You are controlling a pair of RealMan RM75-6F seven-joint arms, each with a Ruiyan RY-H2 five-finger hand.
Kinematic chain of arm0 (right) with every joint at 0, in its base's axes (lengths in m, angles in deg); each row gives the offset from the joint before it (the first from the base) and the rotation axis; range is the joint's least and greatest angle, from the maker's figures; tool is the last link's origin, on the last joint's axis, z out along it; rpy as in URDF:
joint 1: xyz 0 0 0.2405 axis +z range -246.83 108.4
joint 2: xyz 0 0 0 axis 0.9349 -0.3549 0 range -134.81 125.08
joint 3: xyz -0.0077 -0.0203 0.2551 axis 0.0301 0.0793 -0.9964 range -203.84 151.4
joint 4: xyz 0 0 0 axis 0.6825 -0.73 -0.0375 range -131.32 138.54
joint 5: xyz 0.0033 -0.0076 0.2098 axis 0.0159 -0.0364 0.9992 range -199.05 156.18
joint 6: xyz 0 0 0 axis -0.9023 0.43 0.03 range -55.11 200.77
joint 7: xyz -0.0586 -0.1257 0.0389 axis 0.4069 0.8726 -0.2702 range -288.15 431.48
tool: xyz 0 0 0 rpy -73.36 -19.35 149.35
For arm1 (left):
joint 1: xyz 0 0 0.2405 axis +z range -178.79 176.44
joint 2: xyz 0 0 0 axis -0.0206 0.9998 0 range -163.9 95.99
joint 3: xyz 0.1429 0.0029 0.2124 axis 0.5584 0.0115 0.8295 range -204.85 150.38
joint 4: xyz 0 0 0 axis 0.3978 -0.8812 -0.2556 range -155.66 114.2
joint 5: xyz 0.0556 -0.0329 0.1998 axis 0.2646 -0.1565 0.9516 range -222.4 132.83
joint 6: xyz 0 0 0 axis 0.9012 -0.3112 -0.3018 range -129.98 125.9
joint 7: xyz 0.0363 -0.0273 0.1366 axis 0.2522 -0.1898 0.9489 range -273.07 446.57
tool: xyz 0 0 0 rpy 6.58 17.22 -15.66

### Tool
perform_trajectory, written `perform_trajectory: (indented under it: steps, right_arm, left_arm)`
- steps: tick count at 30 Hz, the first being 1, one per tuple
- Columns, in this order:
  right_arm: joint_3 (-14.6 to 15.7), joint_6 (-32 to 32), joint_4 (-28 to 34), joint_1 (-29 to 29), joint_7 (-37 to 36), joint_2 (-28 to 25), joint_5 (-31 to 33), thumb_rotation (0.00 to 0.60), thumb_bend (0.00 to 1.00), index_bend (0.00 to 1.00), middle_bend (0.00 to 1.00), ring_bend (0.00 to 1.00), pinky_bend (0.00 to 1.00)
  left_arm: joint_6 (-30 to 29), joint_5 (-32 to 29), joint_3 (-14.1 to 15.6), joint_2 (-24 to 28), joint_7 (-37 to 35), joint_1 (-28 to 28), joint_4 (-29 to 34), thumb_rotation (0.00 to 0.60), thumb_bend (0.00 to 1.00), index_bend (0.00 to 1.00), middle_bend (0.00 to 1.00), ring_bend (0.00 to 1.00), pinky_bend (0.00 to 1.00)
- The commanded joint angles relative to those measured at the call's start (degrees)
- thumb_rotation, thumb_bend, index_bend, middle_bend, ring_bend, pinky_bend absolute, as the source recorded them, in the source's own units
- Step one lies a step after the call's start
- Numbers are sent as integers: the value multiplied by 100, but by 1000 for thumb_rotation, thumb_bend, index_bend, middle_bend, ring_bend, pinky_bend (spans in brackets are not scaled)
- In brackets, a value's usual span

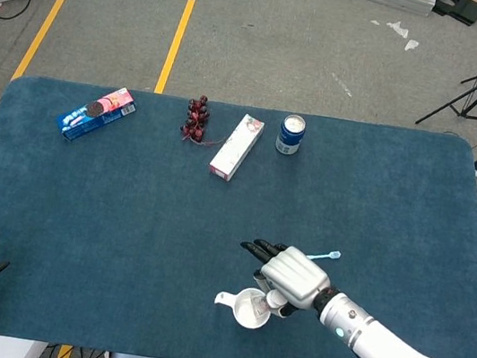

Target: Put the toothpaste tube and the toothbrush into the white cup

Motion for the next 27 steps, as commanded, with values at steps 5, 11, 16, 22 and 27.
perform_trajectory:
  steps: [5, 11, 16, 22, 27]
  right_arm:
    - [122, -2, -50, 260, 410, 255, 481, 600, 145, 658, 50, 0, 255]
    - [214, 57, -54, 460, 667, 422, 820, 600, 146, 658, 50, 0, 255]
    - [284, 112, -41, 584, 799, 517, 1000, 600, 145, 658, 50, 0, 255]
    - [369, 175, -66, 710, 909, 628, 1160, 600, 145, 658, 50, 0, 255]
    - [425, 209, -101, 807, 956, 716, 1263, 600, 145, 658, 50, 0, 255]
  left_arm:
    - [-22, 16, 4, 16, -27, 11, 11, 600, 0, 648, 447, 357, 397]
    - [-52, 31, 3, 34, -54, 23, 22, 600, 0, 648, 447, 357, 397]
    - [-73, 41, 4, 48, -76, 33, 26, 600, 0, 648, 447, 357, 397]
    - [-85, 49, 5, 57, -93, 40, 33, 600, 0, 648, 447, 357, 397]
    - [-86, 44, 1, 59, -95, 41, 32, 600, 0, 648, 447, 357, 397]
